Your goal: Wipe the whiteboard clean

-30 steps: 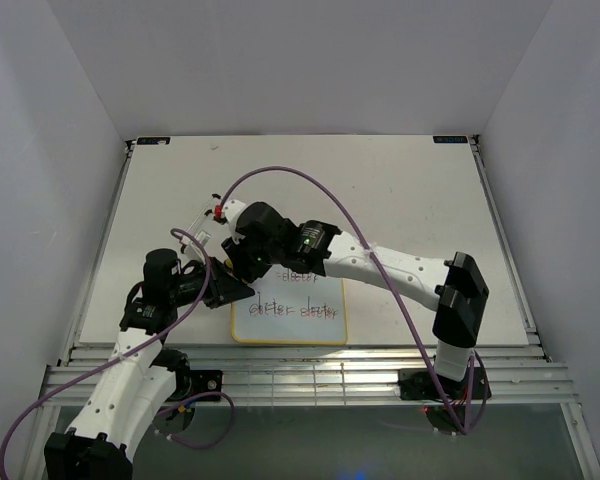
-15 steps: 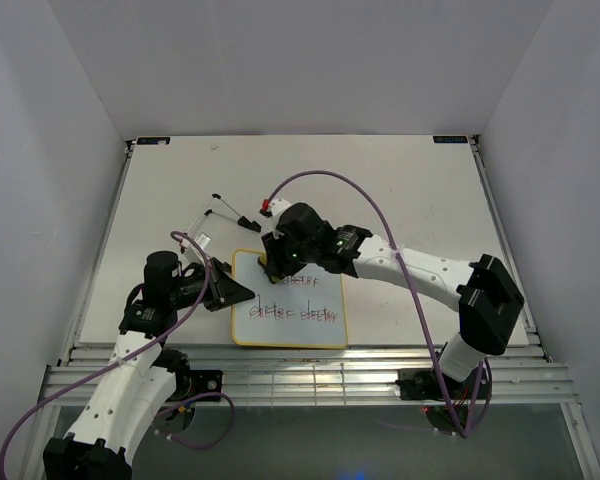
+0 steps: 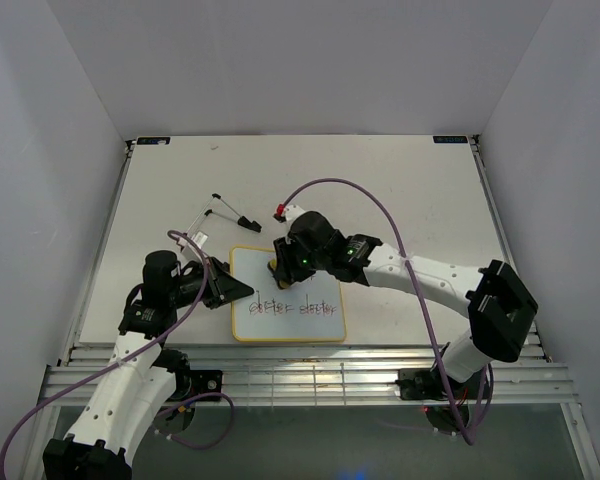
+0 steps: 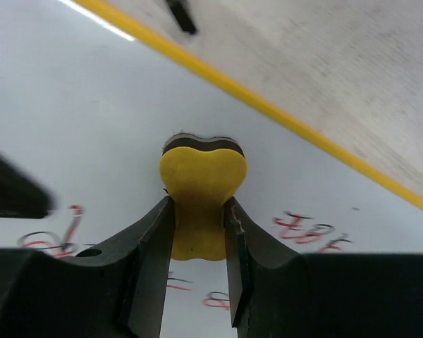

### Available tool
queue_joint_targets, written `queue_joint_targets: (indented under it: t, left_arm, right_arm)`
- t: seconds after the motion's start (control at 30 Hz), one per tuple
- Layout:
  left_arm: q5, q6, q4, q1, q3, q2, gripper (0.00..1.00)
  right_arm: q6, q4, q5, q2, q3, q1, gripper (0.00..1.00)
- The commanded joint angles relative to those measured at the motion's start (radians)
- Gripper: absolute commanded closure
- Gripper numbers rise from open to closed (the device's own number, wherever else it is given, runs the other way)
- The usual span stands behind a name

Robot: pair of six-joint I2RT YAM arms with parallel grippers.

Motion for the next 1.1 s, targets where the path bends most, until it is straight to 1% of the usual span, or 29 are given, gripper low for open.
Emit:
queue_joint_targets:
  t: [0.0,0.1,0.17,0.27,0.3,0.33,0.4,0.43,0.5,0.6,0.63,0.77,0.87,0.93,1.07]
  left_arm:
    - [0.107,-0.008,0.262,-0.016,0.054,-0.028,1.0]
    - [0.118,-0.025,0.29,-0.016,0.044,-0.026,1.0]
    - [0.116,-0.035,0.296,-0.016,0.034,-0.032,1.0]
    - [0.128,-0.058,0.314,-0.016,0.021,-0.047,1.0]
    - [0.133,-0.066,0.325,-0.017,0.016,-0.057,1.0]
    - [0.139,-0.072,0.331,-0.017,0.013,-0.061,1.0]
    - [0.158,-0.104,0.363,-0.017,-0.002,-0.069,1.0]
    - [0.164,-0.117,0.372,-0.017,-0.009,-0.077,1.0]
    - [0.187,-0.155,0.431,-0.016,-0.027,-0.083,1.0]
    - [0.204,-0.175,0.454,-0.017,-0.038,-0.093,1.0]
    - [0.204,-0.178,0.454,-0.017,-0.041,-0.097,1.0]
    - [0.21,-0.177,0.452,-0.016,-0.055,-0.094,1.0]
    - [0.207,-0.172,0.443,-0.017,-0.072,-0.094,1.0]
    - [0.198,-0.166,0.434,-0.017,-0.078,-0.1,1.0]
    - [0.187,-0.143,0.4,-0.017,-0.075,-0.103,1.0]
  right_arm:
    - [0.064,0.069,-0.07,0.046,0.091,0.107,0.89]
    - [0.09,0.109,-0.112,0.069,0.116,0.124,0.89]
    - [0.093,0.118,-0.086,0.071,0.102,0.123,0.89]
    - [0.101,0.132,-0.093,0.048,0.007,0.074,0.91]
    - [0.113,0.164,-0.096,0.021,-0.033,0.036,0.91]
    - [0.118,0.181,-0.109,0.004,-0.12,0.011,0.91]
    - [0.116,0.219,-0.119,-0.045,-0.201,-0.037,0.91]
    - [0.104,0.221,-0.122,-0.061,-0.27,-0.085,0.91]
    - [0.087,0.225,-0.129,-0.098,-0.329,-0.136,0.92]
    - [0.04,0.224,-0.141,-0.119,-0.399,-0.256,0.92]
    - [0.029,0.215,-0.152,-0.119,-0.41,-0.277,0.92]
    - [-0.02,0.158,-0.121,-0.113,-0.395,-0.307,0.92]
    - [-0.02,0.152,-0.182,-0.087,-0.348,-0.307,0.92]
    - [-0.01,0.159,-0.231,-0.081,-0.303,-0.285,0.92]
    - [0.004,0.132,-0.238,-0.052,-0.17,-0.2,0.92]
